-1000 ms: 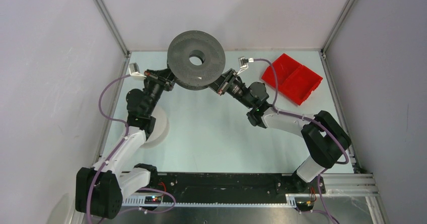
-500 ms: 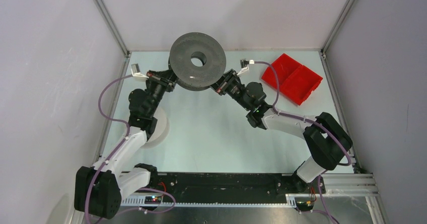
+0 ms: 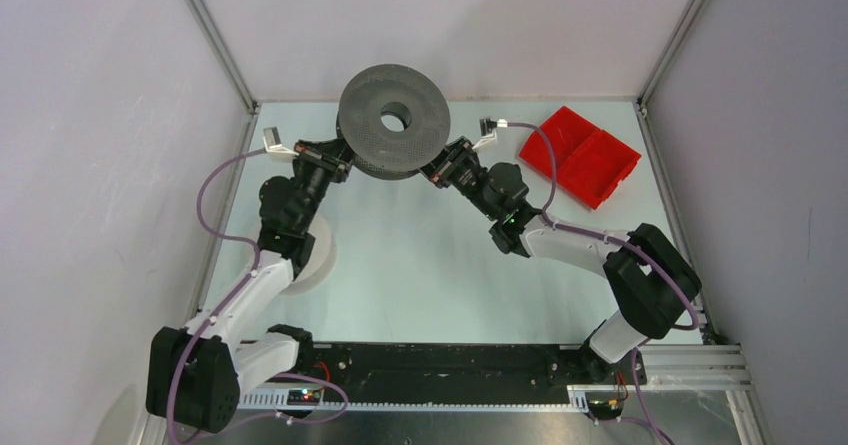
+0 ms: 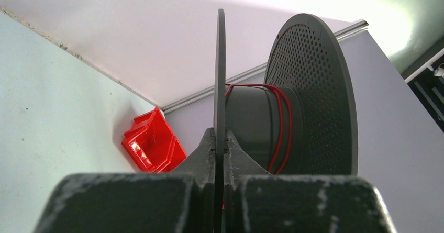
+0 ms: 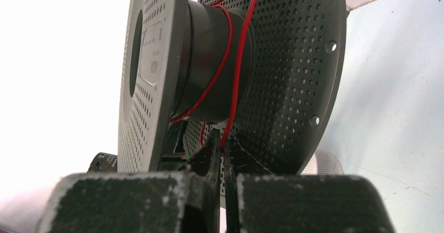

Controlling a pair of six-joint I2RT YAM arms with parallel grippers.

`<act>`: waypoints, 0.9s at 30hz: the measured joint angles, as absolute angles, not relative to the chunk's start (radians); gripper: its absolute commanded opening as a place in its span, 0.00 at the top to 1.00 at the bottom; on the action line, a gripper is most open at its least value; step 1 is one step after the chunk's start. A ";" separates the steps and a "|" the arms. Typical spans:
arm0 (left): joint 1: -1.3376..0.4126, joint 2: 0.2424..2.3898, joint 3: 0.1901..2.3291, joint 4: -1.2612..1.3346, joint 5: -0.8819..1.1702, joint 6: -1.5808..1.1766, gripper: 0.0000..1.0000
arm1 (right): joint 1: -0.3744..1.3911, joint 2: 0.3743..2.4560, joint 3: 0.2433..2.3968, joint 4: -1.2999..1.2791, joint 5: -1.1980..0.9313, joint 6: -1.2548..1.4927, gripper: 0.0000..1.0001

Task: Wrap the cables
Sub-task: Wrap the cable around the cable reel.

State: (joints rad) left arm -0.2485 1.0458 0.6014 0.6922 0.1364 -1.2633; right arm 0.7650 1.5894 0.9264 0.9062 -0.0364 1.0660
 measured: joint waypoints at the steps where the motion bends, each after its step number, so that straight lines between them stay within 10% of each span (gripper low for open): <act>1: -0.249 1.047 0.601 0.693 0.136 -1.264 1.00 | 0.765 1.589 0.927 0.910 -0.042 1.058 1.00; 27: -0.272 1.078 0.603 0.723 0.076 -1.305 1.00 | 0.797 1.635 0.944 0.966 0.019 1.090 0.94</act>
